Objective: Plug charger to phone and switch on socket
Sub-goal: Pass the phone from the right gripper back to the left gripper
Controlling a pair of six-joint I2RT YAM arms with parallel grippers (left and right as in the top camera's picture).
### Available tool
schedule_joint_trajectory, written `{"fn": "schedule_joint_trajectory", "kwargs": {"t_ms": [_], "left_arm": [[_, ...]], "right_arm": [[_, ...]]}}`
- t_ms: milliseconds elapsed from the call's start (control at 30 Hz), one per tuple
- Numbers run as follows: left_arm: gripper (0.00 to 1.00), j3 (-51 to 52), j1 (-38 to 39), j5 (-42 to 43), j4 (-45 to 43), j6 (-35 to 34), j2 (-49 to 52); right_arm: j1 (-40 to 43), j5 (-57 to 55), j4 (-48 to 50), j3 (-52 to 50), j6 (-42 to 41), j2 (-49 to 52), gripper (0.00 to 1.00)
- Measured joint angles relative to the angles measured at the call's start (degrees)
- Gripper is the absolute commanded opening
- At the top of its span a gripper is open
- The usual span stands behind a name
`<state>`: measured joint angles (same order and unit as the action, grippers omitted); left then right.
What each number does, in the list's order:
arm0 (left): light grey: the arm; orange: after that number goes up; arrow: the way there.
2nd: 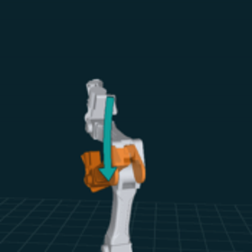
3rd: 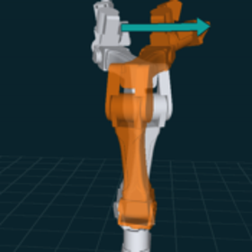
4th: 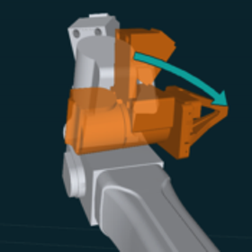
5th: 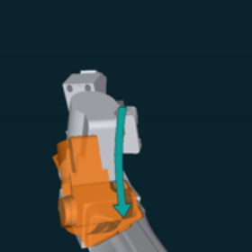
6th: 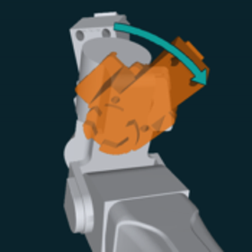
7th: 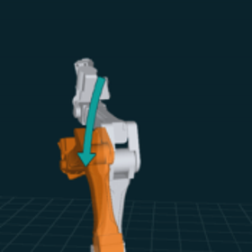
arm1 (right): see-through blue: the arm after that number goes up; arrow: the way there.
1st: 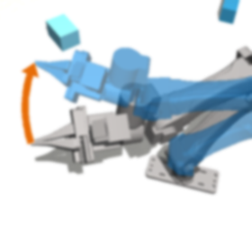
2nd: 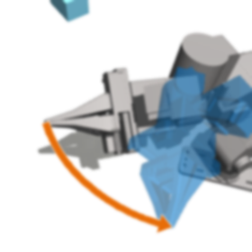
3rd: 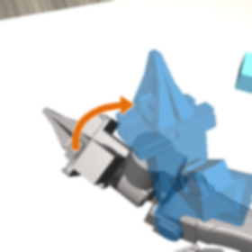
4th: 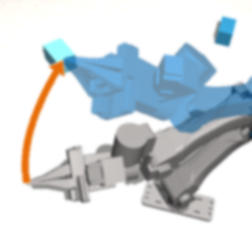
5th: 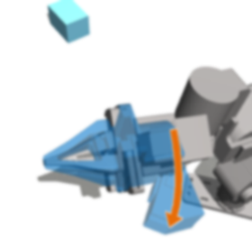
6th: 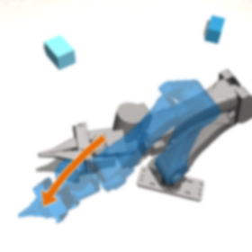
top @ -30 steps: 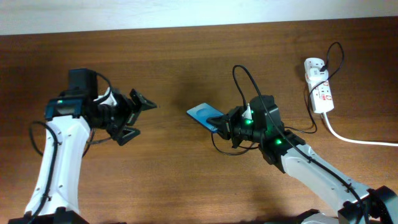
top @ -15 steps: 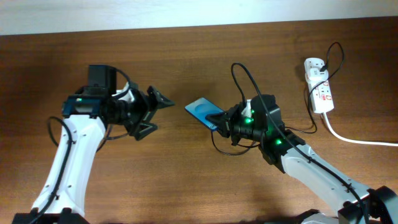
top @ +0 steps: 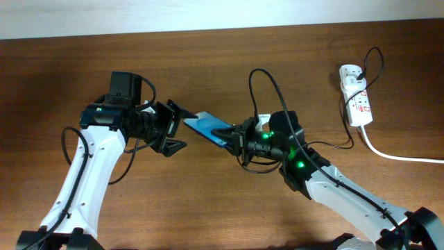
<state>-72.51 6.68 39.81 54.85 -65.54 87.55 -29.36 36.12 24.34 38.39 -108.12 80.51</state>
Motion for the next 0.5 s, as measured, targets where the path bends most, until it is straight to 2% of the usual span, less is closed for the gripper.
{"fn": "schedule_joint_trajectory", "kwargs": {"t_ms": [133,367,500], "left_arm": [[0.56,0.02,0.0,0.0,-0.07,-1.53,0.0],[0.57,0.09,2.4,-3.02,-1.4,-4.96,0.0],[0.39,0.11,4.76,-4.57,-5.53,-5.57,0.0]], "right_arm": [[-0.15,-0.02,0.76,0.0,-1.4,0.0,0.04],[-3.54,-0.02,4.37,-0.02,-5.97,0.0,0.04],[-3.54,-0.02,6.6,-0.02,-6.32,0.0,0.04]]}}
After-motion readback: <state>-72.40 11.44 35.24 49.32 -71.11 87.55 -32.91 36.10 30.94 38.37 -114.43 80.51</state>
